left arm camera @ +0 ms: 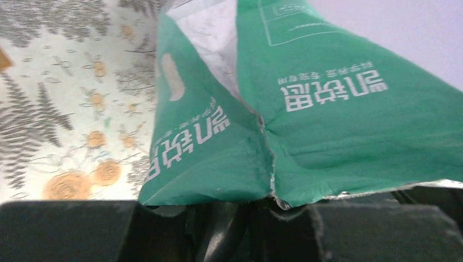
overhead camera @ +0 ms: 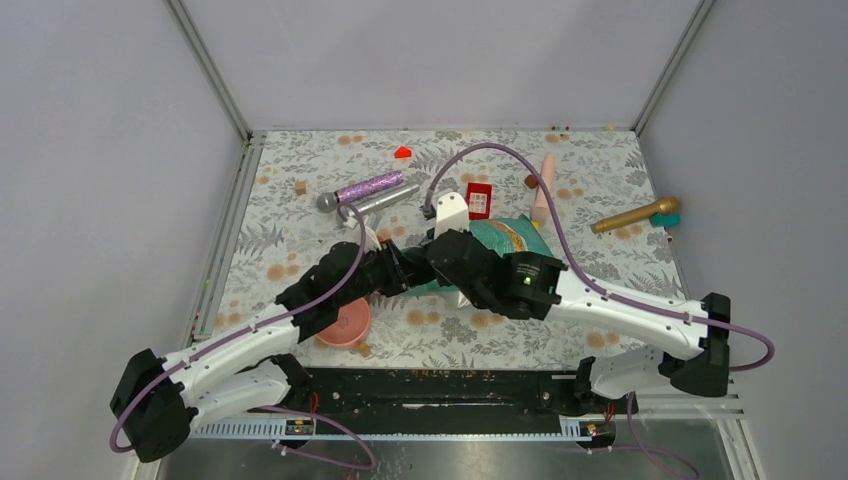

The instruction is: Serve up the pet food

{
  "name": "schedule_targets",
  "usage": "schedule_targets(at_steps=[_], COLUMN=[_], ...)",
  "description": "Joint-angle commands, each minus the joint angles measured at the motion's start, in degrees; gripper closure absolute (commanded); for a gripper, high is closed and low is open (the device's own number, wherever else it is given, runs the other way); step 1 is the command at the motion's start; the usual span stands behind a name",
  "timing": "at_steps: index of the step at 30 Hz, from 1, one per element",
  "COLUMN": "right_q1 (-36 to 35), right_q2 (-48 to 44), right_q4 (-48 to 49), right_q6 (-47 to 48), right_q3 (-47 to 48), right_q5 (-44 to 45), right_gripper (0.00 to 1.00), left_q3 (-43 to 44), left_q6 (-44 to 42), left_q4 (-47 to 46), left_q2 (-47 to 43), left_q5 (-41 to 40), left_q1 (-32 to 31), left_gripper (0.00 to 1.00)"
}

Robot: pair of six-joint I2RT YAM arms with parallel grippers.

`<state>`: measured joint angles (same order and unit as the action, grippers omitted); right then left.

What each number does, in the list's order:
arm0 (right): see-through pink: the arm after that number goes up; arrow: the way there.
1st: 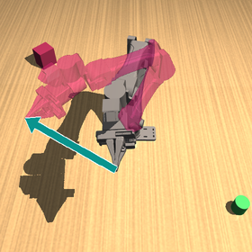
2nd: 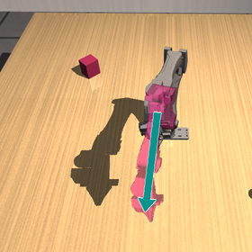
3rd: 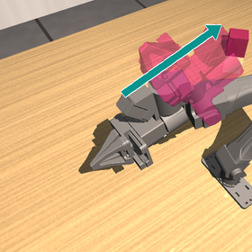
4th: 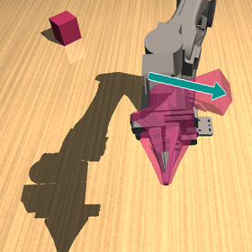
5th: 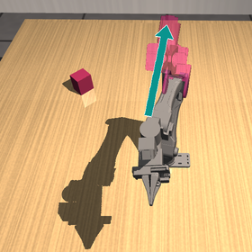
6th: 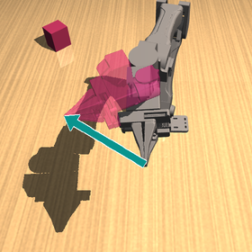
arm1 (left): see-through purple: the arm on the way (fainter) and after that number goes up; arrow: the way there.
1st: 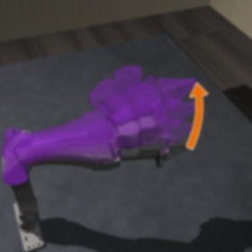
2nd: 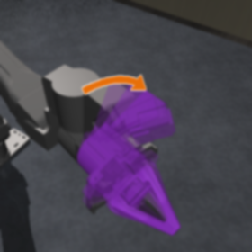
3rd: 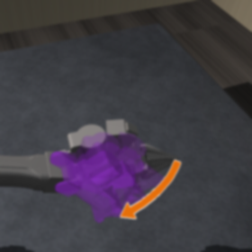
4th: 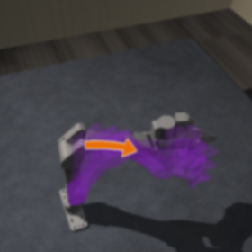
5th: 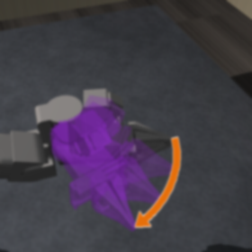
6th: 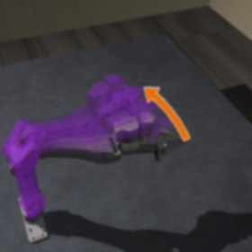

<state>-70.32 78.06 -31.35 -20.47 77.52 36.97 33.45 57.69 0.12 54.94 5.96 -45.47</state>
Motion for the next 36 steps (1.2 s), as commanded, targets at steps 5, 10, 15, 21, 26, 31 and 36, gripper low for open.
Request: schedule_targets(at_steps=[5,10,15,21,26,31,36], right_q1=[0.19,0.19,0.18,0.19,0.17,0.17,0.19], right_q2=[-9.04,-11.24,-14.32,-16.06,-16.66,-15.88,-15.1], right_q4=[14.51,14.22,16.5,16.78,15.74,14.47,12.92], right_q6=[-2.92,0.56,2.13,4.5,5.49,7.79,9.79], right_q3=[-3.86,-5.87,-10.96,-12.28,-12.27,-11.49,-10.8], right_q5=[4.1,5.5,7.28,7.3,7.21,6.53,5.15], right_gripper=[1.0,1.0,1.0,1.0,1.0,1.0,1.0], left_q3=[-3.58,-3.6,-5.7,-3.84,-4.23,-4.13,-2.63], left_q6=[10.44,9.73,8.74,6.91,6.78,8.33,9.0], left_q4=[-26.89,-19.66,-13.31,-4.33,-0.4,4.52,9.13], left_q2=[-3.08,-7.94,-15.8,-20.34,-24.73,-29.82,-32.66], left_q5=[6.67,3.13,-1.89,-5.35,-8.28,-10.9,-13.8], left_q1=[-0.45,-0.46,-0.44,-0.47,-0.43,-0.35,-0.4], left_gripper=[1.0,1.0,1.0,1.0,1.0,1.0,1.0])
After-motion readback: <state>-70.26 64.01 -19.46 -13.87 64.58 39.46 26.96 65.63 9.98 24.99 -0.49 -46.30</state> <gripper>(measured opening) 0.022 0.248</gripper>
